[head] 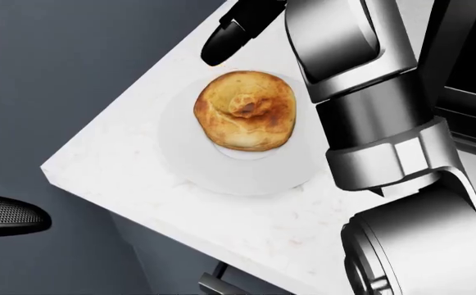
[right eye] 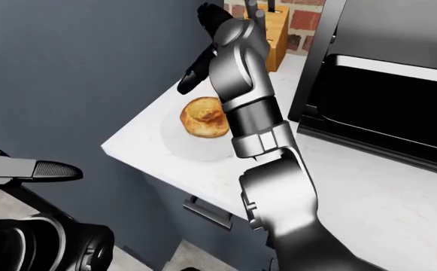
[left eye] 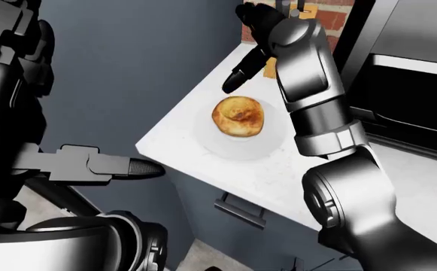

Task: Pick the bread from the tray and place it on the plate on the counter.

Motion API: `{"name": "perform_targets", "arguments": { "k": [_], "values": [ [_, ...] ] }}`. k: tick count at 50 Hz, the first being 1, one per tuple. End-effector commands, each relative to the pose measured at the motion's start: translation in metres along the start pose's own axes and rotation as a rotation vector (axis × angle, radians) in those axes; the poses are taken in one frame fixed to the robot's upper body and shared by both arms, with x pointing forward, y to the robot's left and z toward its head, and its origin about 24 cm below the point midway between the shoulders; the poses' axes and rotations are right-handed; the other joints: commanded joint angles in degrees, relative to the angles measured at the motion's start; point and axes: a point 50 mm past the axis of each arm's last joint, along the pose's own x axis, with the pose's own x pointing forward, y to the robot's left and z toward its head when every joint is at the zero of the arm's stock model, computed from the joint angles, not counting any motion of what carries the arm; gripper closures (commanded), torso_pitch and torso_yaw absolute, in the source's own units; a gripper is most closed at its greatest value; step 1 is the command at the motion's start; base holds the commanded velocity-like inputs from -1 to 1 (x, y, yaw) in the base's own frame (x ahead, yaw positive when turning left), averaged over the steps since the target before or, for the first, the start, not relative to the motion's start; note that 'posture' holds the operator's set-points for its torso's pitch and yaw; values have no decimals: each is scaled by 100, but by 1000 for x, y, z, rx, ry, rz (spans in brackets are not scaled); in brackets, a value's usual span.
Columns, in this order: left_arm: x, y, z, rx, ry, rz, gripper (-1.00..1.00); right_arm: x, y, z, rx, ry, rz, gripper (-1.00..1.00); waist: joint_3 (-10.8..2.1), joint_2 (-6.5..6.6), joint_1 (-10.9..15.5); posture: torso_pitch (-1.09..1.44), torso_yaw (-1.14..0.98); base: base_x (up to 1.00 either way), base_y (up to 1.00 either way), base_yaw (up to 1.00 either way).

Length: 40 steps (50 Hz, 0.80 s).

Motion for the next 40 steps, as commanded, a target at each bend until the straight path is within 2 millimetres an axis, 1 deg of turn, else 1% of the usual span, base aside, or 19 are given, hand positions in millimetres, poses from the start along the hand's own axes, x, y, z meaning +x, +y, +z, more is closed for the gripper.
{"name": "perform_targets", "arguments": {
  "k": [1, 5, 11, 13, 18, 26, 34, 40],
  "values": [
    [0, 2, 5, 11, -26, 13, -100, -10, -13, 23, -14, -81, -55, -100, -150, 16, 5, 0, 43, 0, 0, 0],
    [2, 1, 5, 12, -25, 13, -100, -12, -19, 31, -13, -97, -65, -100, -146, 26, 3, 0, 43, 0, 0, 0],
    [4, 2, 5, 11, -28, 12, -100, -19, -32, 48, 8, -129, -97, -100, -134, 38, 8, 0, 43, 0, 0, 0],
    [3, 2, 5, 11, -28, 12, -100, -27, -39, 53, 21, -139, -108, -100, -125, 42, 9, 0, 43, 0, 0, 0],
    [2, 2, 5, 10, -27, 14, -100, -45, -48, 57, 35, -155, -129, -100, -93, 31, 27, 0, 43, 0, 0, 0],
    [4, 1, 5, 10, -27, 12, -100, -70, -56, 61, 72, -199, -162, -100, -77, 26, 38, 0, 43, 0, 0, 0],
    [3, 1, 5, 8, -28, 10, -100, -102, -71, 74, 98, -251, -202, -100, -48, 25, 42, 0, 43, 0, 0, 0],
    [2, 3, 6, 11, -28, 15, -100, -124, -78, 75, 102, -274, -228, -100, -19, 19, 46, 0, 43, 0, 0, 0]
  ]
}}
